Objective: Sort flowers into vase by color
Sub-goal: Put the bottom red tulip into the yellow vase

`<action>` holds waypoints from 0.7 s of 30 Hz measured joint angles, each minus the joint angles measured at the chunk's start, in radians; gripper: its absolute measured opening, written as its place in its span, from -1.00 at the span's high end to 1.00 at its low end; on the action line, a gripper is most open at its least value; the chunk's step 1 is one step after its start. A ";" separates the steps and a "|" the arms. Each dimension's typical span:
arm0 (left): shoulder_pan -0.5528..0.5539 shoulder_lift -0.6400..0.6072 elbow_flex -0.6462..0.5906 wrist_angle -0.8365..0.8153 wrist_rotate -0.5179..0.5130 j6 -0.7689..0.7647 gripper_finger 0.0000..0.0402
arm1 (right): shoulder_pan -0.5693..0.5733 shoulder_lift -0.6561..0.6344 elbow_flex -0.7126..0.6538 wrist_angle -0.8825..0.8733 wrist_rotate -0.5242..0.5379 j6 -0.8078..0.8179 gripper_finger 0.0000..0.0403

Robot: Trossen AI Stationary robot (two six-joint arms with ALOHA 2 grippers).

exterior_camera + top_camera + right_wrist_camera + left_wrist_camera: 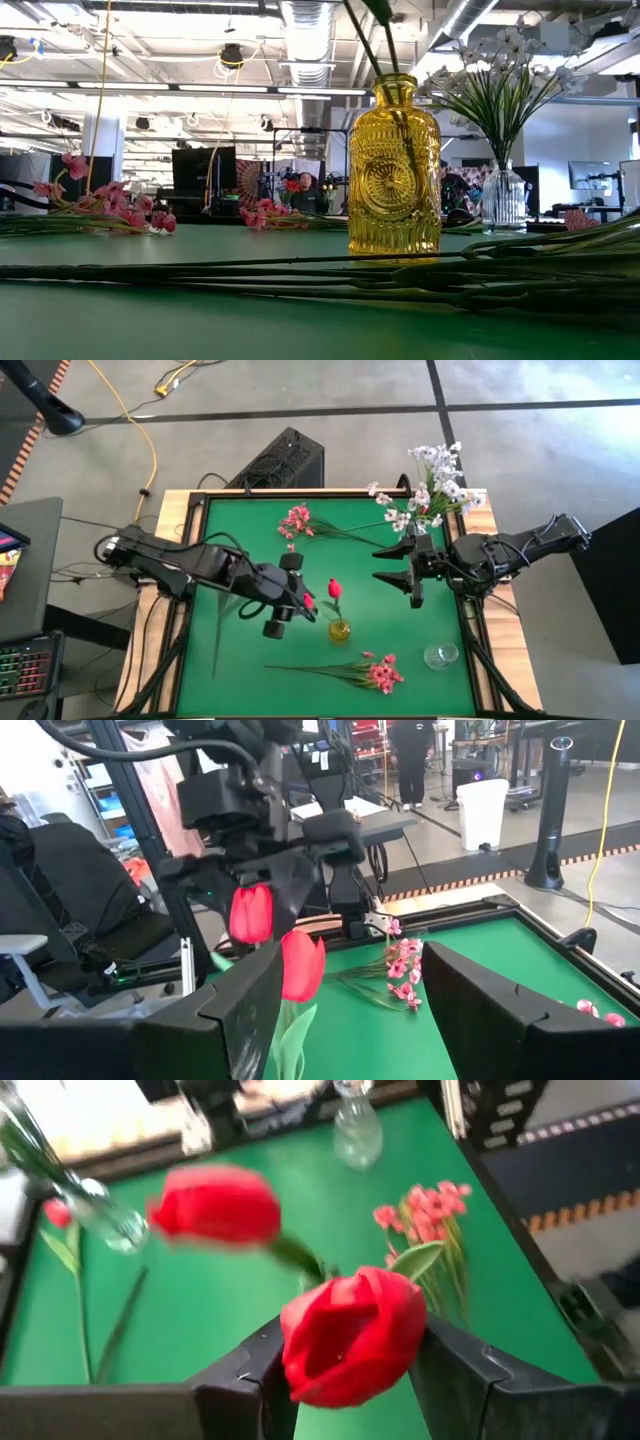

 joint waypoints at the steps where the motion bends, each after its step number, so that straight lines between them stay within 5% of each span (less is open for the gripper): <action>1: 0.004 0.000 0.017 -0.032 0.010 -0.014 0.24 | 0.000 0.000 0.000 0.000 0.000 0.000 -0.31; 11: 0.100 0.000 0.175 -0.370 0.034 -0.133 0.24 | 0.001 0.000 0.000 0.000 -0.001 0.000 -0.31; 21: 0.447 0.001 0.246 -0.350 0.052 -0.033 0.24 | 0.038 0.000 0.001 -0.126 -0.003 0.001 -0.31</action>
